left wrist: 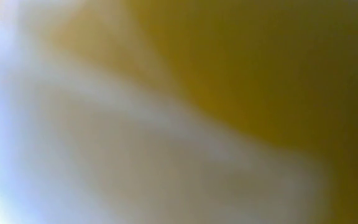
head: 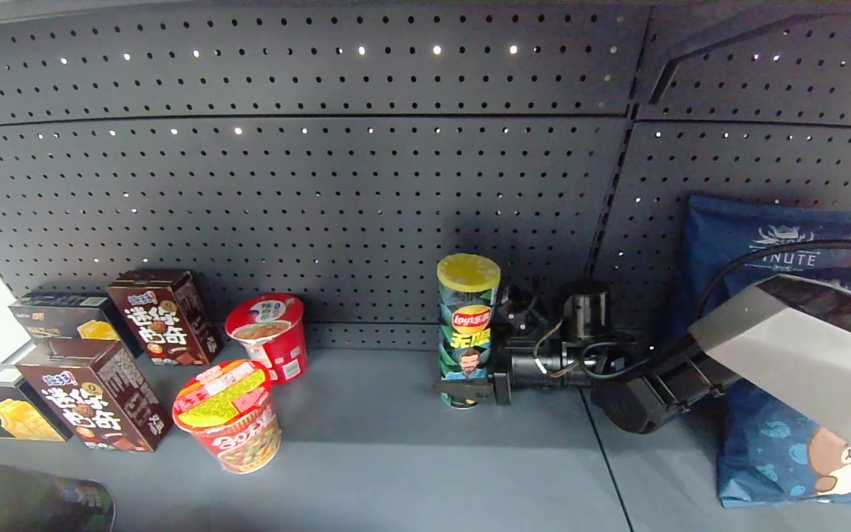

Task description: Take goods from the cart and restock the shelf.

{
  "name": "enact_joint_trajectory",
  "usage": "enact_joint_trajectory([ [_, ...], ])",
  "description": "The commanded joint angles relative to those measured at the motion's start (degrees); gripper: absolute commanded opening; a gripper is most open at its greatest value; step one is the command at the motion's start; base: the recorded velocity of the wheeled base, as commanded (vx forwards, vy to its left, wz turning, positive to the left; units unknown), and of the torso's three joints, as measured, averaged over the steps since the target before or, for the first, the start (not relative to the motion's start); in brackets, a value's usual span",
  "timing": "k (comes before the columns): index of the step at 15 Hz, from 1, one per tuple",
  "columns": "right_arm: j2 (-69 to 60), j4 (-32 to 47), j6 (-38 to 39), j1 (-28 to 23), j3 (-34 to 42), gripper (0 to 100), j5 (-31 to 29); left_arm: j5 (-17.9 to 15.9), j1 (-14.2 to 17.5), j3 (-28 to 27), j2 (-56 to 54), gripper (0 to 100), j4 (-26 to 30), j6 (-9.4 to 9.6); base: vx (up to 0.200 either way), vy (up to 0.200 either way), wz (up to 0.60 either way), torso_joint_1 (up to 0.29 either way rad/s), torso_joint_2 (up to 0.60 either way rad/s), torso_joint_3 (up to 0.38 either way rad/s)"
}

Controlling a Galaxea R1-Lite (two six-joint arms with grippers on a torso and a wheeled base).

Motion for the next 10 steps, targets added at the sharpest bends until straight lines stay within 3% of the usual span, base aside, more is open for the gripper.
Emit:
enact_joint_trajectory([
  [1,0.3,-0.3,0.0,0.3,-0.1,0,-0.5,0.0,0.0,0.6,-0.5,0,0.0,-0.03,0.0,0.0,0.0,0.0,0.0,0.0],
  [4,-4.3,-0.2,0.6,0.5,3.5,0,-7.3,0.0,0.1,1.2,-0.9,0,0.0,-0.03,0.0,0.0,0.0,0.0,0.0,0.0],
  [7,-9.6,-0.5,1.4,1.1,8.6,0,-8.9,0.0,0.1,1.2,-1.7,0,0.0,-0.82,0.0,0.0,0.0,0.0,0.0,0.0],
  [10,-22.3,-0.3,1.9,1.7,19.3,0,-9.3,-0.1,0.0,0.8,-2.0,0,-0.1,-1.17,0.0,0.0,0.0,0.0,0.0,0.0],
])
